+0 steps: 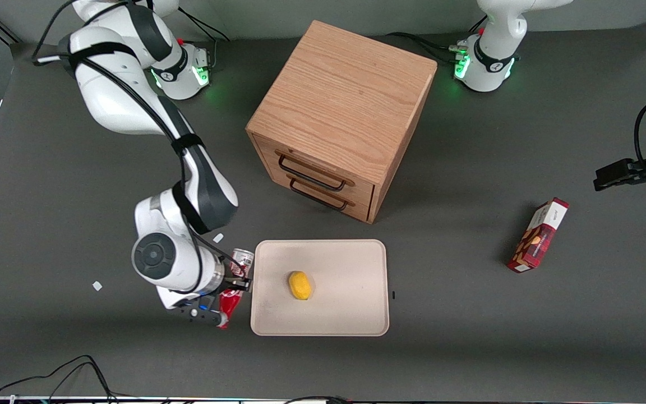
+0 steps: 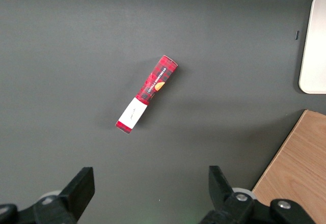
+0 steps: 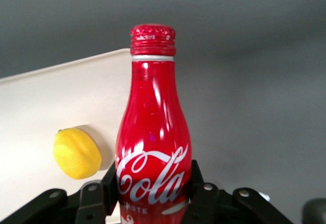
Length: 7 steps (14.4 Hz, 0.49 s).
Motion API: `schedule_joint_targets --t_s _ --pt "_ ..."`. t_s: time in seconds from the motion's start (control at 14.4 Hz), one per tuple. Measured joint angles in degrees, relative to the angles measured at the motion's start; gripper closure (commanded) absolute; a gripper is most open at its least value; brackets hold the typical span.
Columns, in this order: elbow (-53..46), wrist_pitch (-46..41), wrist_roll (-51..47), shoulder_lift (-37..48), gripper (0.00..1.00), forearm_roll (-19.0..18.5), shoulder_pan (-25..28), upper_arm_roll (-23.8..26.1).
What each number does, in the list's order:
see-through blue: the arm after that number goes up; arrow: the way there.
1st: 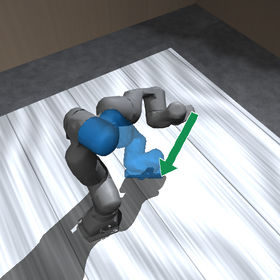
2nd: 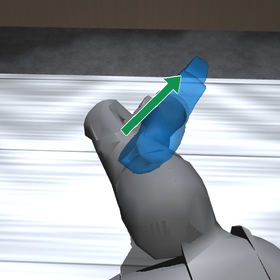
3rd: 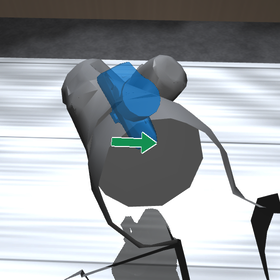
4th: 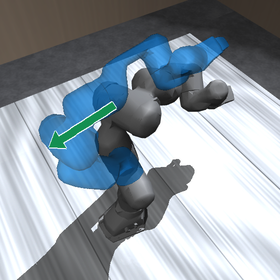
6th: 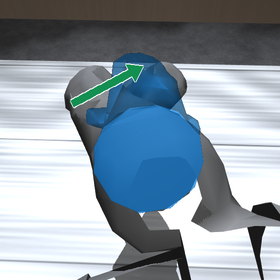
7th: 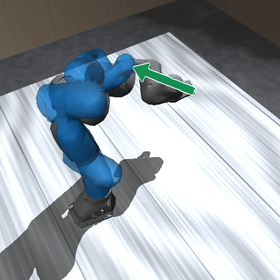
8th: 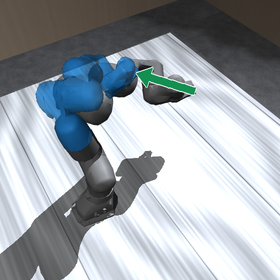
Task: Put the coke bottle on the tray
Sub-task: 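Lift the bottle upright and carry it toward the white tray, then lower the bottle upright onto the tray beside the lemon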
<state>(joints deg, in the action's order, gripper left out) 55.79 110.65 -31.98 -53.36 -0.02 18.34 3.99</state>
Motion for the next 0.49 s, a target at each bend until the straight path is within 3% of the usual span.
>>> schedule_joint_targets --t_s 0.49 --pt "-0.46 7.19 3.95 -6.30 1.00 0.00 2.20 0.00"
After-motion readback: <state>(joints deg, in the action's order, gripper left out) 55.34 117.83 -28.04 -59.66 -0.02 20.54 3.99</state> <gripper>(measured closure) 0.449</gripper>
